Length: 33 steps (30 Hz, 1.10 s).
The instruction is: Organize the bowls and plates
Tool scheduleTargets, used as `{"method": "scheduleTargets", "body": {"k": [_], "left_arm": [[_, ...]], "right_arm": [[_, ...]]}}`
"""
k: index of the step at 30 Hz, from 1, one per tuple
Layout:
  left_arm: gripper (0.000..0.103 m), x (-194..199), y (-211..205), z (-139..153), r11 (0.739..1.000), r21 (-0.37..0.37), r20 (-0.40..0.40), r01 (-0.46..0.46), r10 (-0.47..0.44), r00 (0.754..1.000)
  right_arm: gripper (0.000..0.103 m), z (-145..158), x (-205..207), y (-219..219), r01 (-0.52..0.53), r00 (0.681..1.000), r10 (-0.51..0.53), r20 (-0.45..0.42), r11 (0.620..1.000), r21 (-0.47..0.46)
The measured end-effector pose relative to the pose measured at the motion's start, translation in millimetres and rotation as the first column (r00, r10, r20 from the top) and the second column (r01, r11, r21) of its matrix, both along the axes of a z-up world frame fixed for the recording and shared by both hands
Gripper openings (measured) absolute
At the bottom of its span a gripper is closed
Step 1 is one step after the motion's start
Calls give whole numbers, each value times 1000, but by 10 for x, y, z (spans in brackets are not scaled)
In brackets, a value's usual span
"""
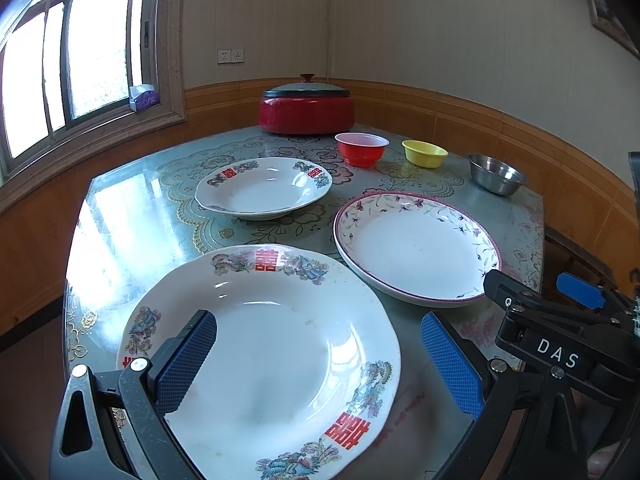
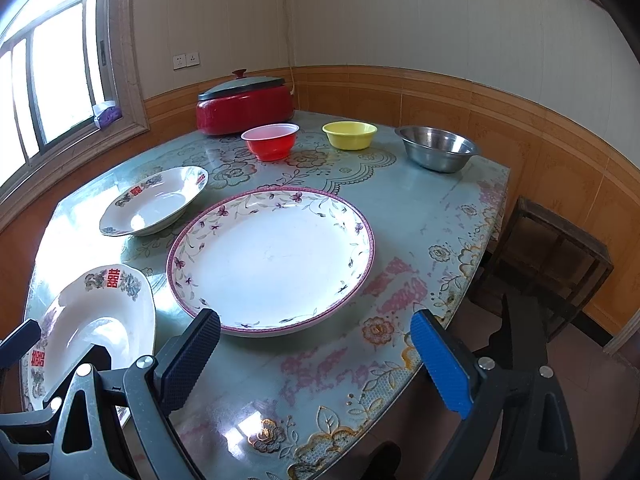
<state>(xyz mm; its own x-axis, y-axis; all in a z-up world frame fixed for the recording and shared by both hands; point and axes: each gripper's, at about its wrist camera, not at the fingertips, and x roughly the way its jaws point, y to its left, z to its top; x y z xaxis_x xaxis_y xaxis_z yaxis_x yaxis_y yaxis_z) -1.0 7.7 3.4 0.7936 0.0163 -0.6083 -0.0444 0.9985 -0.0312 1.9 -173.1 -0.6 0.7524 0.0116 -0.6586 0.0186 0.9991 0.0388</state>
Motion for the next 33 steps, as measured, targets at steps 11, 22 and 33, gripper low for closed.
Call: {"method": "scheduleTargets", "body": {"k": [11,22,33], "left_arm": [[103,-26,-23,33,1000,3,12,5,-5,1000],[103,-43,-63,38,1000,6,1,15,-15,1000],[103,22,-97,-44,1000,-12,-34,24,-24,999]], "right_arm": [[98,8,-18,-94,24,1000,-24,-8,999,34],[98,-57,3,-189,30,999,-29,-22,998,59],[98,-151,213,-283,-66,995,75,-68,989,130]]}}
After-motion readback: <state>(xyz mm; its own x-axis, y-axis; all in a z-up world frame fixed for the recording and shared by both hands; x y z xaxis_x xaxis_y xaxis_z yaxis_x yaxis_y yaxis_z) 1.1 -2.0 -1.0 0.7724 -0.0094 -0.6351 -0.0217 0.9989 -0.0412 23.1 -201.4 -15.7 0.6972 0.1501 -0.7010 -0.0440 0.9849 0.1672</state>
